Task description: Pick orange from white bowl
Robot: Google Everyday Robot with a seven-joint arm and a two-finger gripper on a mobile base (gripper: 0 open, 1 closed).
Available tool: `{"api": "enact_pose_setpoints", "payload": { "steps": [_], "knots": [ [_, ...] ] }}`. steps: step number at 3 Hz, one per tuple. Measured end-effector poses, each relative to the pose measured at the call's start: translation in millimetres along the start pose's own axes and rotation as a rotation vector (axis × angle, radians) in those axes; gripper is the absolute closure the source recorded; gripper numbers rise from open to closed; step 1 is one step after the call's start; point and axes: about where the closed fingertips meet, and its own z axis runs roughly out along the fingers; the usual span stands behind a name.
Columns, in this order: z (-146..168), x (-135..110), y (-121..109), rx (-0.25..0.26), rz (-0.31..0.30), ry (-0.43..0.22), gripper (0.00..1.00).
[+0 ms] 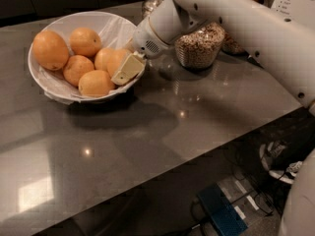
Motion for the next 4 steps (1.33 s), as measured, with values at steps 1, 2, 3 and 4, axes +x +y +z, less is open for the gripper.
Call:
{"api": "enact_pose_setpoints", "payload": {
  "steps": [1,2,3,4],
  "knots": [
    [0,0,0,0.000,0.000,0.000,0.79],
    [0,0,0,0.000,0.000,0.000,0.99],
    [-7,-5,3,0.010,-0.015,-0.017,1.00],
    [-23,-16,4,0.040,-0.049,-0.033,1.00]
  ]
}}
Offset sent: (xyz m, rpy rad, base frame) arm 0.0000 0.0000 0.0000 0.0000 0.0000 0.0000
